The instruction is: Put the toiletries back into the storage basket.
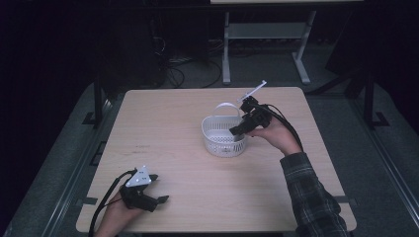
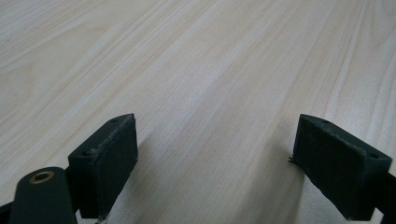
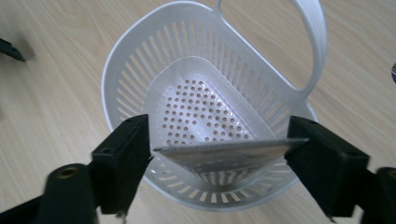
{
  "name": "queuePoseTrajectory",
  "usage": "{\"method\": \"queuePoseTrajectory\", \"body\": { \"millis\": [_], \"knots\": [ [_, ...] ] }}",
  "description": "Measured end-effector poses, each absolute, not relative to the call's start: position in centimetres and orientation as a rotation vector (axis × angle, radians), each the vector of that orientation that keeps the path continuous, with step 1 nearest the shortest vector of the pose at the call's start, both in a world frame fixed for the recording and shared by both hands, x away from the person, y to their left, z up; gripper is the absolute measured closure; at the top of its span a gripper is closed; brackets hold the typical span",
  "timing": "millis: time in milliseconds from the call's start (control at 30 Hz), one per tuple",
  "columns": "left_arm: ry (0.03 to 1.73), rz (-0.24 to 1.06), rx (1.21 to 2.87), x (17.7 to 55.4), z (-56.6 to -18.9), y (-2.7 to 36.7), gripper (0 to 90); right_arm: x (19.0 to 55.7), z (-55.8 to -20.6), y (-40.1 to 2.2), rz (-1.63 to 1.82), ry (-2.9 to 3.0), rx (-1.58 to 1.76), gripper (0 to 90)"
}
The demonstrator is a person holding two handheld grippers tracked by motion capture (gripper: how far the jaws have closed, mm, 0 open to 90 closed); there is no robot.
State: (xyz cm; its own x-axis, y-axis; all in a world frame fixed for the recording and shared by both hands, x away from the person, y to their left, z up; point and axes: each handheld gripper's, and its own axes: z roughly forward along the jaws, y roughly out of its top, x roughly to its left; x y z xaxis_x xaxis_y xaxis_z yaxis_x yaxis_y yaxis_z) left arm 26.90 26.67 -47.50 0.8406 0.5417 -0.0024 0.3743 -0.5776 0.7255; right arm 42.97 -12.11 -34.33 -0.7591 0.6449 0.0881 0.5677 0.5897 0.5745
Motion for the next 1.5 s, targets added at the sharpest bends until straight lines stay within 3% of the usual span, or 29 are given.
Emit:
{"method": "queuePoseTrajectory", "body": {
  "millis": [267, 867, 1500],
  "knots": [
    [0.664, 0.282, 2.251, 26.9, -47.5, 26.7, 12.9, 42.6, -34.1, -13.0, 0.928, 2.635, 1.053, 15.2],
    [0.664, 0.283, 2.252, 26.9, -47.5, 26.7, 12.9, 39.2, -34.1, -16.5, 0.999, 2.547, 1.082, 15.3],
    [0.663, 0.284, 2.254, 26.9, -47.5, 26.7, 12.9, 35.4, -38.0, -19.0, 0.992, 2.528, 1.143, 16.0]
  ]
}}
